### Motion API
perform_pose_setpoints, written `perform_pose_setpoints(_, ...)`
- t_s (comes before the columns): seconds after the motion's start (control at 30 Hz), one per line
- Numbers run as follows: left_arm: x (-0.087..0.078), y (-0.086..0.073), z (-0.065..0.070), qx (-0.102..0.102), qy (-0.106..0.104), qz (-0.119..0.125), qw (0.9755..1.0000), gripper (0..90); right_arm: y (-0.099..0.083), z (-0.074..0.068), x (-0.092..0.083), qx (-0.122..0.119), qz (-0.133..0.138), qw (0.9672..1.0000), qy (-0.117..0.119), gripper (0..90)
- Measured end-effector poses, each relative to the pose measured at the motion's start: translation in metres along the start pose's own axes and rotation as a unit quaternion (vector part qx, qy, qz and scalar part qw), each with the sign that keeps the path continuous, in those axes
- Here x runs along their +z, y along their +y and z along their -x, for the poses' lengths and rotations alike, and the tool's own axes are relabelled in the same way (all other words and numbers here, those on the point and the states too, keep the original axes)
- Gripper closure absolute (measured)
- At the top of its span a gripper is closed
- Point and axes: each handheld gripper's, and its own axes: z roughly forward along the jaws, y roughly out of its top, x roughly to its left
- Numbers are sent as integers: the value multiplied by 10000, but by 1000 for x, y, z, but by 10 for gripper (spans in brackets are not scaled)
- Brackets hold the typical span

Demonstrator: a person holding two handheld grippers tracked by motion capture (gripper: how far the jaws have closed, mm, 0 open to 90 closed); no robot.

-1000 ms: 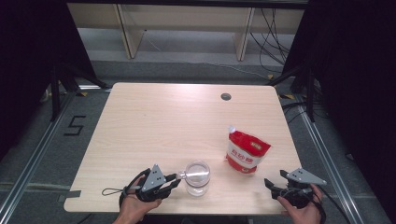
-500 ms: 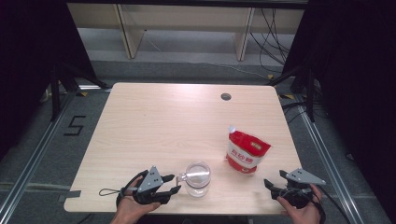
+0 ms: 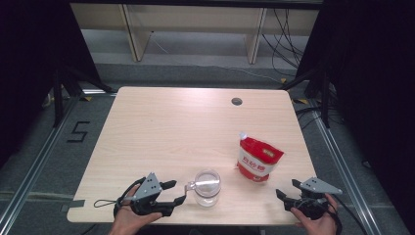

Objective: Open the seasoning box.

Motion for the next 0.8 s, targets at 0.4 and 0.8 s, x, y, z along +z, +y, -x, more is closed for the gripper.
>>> perform_pose_setpoints(0.4,-8,15,4,202,20,247,9995,708,0,-24,-8,-4,1,9997,241,299)
perform_pose_setpoints(0.8,2,33,11,290,-15,223,9993,893,-4,-34,-11,-219,-6,9989,418,333)
